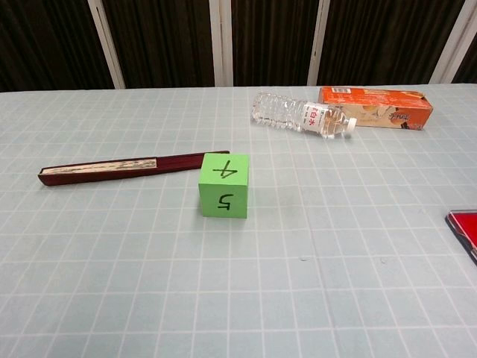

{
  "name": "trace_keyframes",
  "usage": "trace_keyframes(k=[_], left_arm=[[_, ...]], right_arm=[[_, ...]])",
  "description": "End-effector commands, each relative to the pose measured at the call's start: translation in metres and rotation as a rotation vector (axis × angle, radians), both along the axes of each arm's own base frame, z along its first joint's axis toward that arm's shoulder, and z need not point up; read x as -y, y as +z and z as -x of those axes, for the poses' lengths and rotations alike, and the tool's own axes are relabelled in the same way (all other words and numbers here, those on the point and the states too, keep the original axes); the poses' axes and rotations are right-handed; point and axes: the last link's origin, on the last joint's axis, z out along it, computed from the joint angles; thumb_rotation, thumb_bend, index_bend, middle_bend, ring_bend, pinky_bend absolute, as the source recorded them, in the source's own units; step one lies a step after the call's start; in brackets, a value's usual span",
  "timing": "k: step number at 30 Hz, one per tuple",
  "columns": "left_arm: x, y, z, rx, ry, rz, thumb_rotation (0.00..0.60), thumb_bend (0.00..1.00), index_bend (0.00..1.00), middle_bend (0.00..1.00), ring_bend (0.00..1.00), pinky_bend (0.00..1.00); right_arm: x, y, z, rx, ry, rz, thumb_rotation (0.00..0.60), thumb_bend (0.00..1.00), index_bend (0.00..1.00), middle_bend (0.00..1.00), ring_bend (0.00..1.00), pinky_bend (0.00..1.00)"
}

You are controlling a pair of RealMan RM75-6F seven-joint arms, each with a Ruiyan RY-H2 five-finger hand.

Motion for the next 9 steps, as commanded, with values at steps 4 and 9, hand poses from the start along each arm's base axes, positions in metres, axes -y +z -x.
trace_keyframes(k=[4, 9], left_arm=[[-0.0018, -0.0039, -0.0002, -0.007, 0.0, 0.003, 0.6, 0.44, 0.08, 0.0, 0.0, 0.04], [-0.0038, -0.0097, -0.0011, -0.02, -0.003, 0.023, 0.6, 0.44, 0.08, 0.0, 0.0, 0.04]], right_arm=[[-0.0184, -0.0025, 0.012, -0.097, 0.024, 0.161, 0.6, 0.94, 0.13, 0.13, 0.1, 0.0], [-0.0168, 0.0002, 0.0185, -0.133, -0.014, 0.215, 0.6, 0.94, 0.13, 0.13, 0.1, 0.0]])
